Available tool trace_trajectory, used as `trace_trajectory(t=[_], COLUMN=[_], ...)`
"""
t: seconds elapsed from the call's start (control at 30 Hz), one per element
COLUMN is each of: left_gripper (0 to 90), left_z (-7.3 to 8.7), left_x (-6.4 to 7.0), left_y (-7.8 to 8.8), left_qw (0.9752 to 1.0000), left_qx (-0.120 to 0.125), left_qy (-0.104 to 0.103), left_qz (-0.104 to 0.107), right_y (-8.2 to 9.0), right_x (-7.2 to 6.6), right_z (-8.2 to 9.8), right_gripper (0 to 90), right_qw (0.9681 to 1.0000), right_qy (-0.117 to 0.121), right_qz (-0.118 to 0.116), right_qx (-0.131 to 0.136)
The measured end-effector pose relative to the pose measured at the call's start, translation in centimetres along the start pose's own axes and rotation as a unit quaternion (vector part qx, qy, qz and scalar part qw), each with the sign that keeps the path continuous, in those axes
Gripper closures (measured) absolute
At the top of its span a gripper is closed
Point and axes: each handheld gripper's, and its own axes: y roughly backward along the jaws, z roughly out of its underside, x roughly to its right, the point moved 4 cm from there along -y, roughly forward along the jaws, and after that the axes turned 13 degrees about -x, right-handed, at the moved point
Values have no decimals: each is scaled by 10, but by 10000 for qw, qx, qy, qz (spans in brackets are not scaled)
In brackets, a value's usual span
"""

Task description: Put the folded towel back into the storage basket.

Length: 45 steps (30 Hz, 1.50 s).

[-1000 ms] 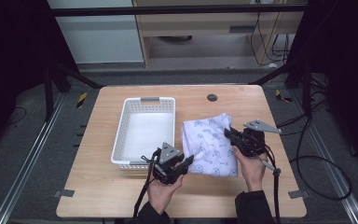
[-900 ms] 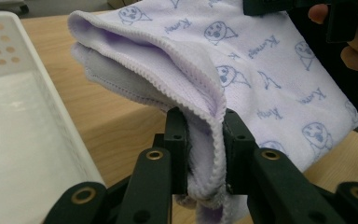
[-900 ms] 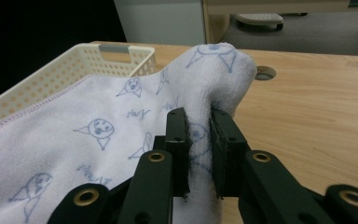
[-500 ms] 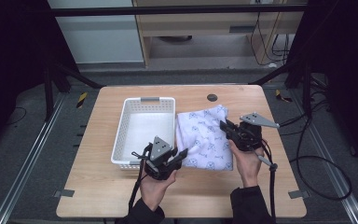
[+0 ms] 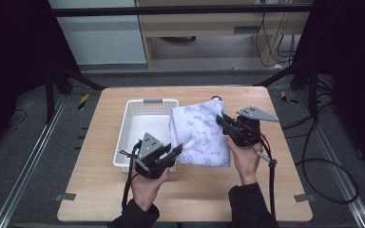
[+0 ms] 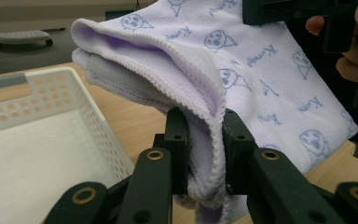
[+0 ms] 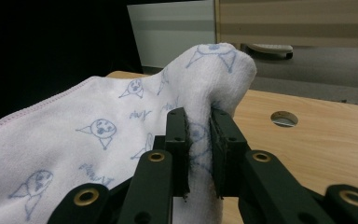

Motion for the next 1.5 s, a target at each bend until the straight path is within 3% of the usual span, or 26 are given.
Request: trace_trajectory(t=[0.37, 0.6, 0.87, 1.5], left_gripper=[749, 749, 750, 750], left_z=[-6, -4, 1, 12], left_x=[-23, -40, -56, -92], left_y=[24, 36, 47, 64], left_qw=[9996, 9990, 9985, 9970], left_qx=[151, 167, 224, 251], left_qy=[45, 19, 70, 229], left_qz=[-230, -423, -488, -695], right_y=[-11, -28, -43, -73], right_x=[-28, -43, -59, -91], right_z=[-25, -31, -36, -47], right_gripper=[788, 787, 788, 788], right_qw=[9997, 9995, 9990, 9984], right_qy=[167, 187, 201, 315], right_qz=[-117, -236, -380, -423], right_qx=[135, 116, 123, 177])
